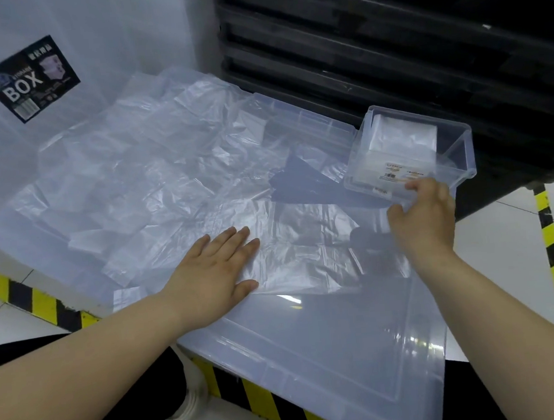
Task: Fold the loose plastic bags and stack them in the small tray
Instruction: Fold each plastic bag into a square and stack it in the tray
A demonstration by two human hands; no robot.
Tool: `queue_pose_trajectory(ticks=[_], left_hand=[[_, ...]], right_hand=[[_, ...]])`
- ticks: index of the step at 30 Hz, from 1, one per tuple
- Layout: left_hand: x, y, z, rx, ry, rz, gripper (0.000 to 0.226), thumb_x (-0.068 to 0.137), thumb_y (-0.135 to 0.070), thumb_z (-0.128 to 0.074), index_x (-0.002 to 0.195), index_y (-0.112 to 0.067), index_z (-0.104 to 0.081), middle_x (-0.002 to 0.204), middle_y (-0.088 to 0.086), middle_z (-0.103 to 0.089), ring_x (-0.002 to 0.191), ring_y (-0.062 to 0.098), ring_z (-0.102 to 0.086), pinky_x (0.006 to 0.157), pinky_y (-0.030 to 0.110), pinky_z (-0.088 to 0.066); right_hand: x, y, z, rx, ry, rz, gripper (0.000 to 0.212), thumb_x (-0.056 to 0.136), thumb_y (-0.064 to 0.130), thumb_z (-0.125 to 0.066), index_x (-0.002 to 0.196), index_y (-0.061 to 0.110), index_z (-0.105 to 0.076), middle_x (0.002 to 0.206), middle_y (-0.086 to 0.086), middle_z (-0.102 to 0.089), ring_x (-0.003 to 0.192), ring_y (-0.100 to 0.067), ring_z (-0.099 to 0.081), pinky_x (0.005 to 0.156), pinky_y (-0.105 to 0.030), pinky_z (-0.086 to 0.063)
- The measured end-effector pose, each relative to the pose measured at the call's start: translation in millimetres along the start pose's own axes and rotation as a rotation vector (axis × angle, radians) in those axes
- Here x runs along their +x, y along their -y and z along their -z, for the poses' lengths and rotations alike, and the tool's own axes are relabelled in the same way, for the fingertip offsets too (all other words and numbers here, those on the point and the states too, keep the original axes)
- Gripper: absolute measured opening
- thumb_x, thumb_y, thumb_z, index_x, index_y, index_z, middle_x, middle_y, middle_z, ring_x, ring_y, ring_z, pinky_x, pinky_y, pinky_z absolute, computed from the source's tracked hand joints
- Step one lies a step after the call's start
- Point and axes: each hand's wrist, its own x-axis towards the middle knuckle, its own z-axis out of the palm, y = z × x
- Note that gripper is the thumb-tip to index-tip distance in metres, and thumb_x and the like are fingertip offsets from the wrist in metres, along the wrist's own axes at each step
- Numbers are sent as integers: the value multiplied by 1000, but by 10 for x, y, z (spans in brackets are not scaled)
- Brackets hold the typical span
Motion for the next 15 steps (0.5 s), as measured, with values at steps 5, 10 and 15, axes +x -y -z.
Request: queue_pose_trajectory(ticks=[5,10,15], left_hand=[[12,42,-45,26,-113,-26,103,77,-65,26,141,-15,-38,147,8,-32,136,24,-30,112,33,-3],[31,44,-120,47,-136,-21,75,98,-47,0,122,-7,-59,129,8,-53,115,24,-56,98,32,-22],[3,39,-102,-30,-49,33,104,35,-67,51,128,-25,28,130,-11,35,123,6,34,99,22,26]], right_hand=[[-664,252,-425,-43,142,682,42,87,14,-45,127,3,-44,135,-20,-48,128,-29,-33,104,-43,-36],[-1029,218,-713,-309,357,899,57,98,43,-14,127,6,-47,130,-13,-56,125,-23,-47,109,-37,-16],[-865,136,-594,-515,481,829,70,95,49,-13,112,7,-66,119,-9,-64,110,-21,-62,89,-33,-49]])
